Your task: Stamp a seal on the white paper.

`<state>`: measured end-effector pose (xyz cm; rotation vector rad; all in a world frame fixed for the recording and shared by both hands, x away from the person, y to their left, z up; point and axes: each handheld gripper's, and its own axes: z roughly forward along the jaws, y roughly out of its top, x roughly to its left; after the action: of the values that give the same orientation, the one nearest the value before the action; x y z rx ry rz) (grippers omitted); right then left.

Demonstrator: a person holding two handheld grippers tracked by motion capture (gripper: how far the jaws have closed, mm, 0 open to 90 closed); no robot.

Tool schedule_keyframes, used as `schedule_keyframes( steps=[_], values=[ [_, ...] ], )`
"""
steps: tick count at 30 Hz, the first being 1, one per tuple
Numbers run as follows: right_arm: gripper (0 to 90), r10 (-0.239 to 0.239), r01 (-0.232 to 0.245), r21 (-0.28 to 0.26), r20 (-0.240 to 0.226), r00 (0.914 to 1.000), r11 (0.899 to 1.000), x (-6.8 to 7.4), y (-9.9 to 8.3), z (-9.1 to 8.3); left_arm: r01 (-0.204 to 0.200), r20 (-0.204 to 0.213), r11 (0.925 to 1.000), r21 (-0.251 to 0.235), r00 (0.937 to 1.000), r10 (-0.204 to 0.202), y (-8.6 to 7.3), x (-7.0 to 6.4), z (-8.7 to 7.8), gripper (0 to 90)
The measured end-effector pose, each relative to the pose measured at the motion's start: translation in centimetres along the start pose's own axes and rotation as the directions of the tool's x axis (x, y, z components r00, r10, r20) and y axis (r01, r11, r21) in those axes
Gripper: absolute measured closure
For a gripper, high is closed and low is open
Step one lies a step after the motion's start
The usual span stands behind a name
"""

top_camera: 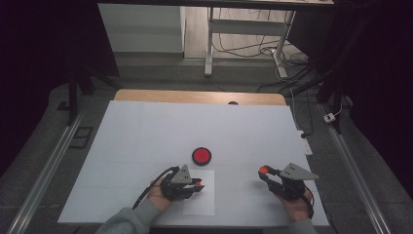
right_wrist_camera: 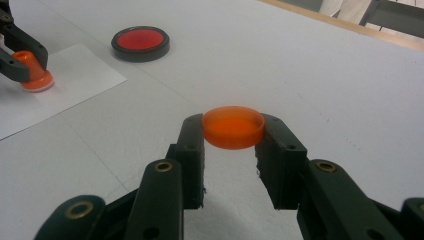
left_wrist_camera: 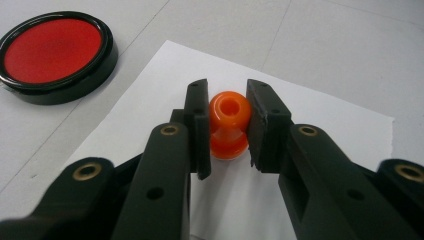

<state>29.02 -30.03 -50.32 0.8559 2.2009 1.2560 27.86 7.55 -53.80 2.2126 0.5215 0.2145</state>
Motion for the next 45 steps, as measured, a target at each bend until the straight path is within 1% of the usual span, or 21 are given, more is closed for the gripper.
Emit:
schedule_keyframes(
  steps=[2, 12, 13, 15, 27, 36, 42, 45],
  values=[
    [64.3, -0.002, 0.002, -0.003, 0.001, 1.0000, 1.000, -0.03, 0.00, -0.04, -0.006, -0.003, 1.0000, 0.000, 1.0000, 0.006, -0.06, -0.02, -0.02, 72.8],
    [64.3, 0.000, 0.000, -0.005, 0.001, 1.0000, 1.000, -0.02, 0.03, -0.12, 0.001, -0.006, 0.9998, -0.019, 1.0000, -0.001, -0.27, -0.11, 0.04, 72.9],
    [64.3, 0.000, 0.000, -0.005, 0.001, 1.0000, 1.000, -0.03, 0.03, -0.12, -0.005, -0.009, 0.9999, -0.016, 0.9999, 0.005, -0.26, -0.14, 0.02, 72.9],
    [64.3, 0.001, -0.001, -0.007, 0.001, 1.0000, 1.000, -0.03, 0.02, -0.12, 0.002, -0.006, 0.9998, -0.018, 1.0000, -0.002, -0.26, -0.10, 0.04, 72.9],
    [64.3, -0.001, 0.001, -0.006, 0.004, 1.0000, 1.000, 0.00, 0.05, -0.11, -0.001, -0.011, 1.0000, -0.008, 0.9999, 0.001, -0.13, -0.16, 0.04, 72.9],
    [64.3, 0.001, -0.001, -0.008, 0.003, 1.0000, 1.000, -0.05, 0.03, -0.13, 0.003, -0.011, 0.9999, -0.011, 0.9999, -0.003, -0.14, -0.16, 0.05, 72.8],
    [64.3, -0.001, 0.001, -0.006, 0.003, 1.0000, 1.000, -0.02, 0.05, -0.11, 0.016, 0.004, 0.9998, -0.015, 0.9999, -0.016, -0.17, 0.08, 0.05, 72.7],
    [64.3, 0.001, -0.001, -0.010, 0.003, 1.0000, 1.000, -0.06, 0.06, -0.14, 0.012, 0.007, 0.9997, -0.021, 0.9999, -0.012, -0.11, 0.20, 0.02, 72.5]
  ],
)
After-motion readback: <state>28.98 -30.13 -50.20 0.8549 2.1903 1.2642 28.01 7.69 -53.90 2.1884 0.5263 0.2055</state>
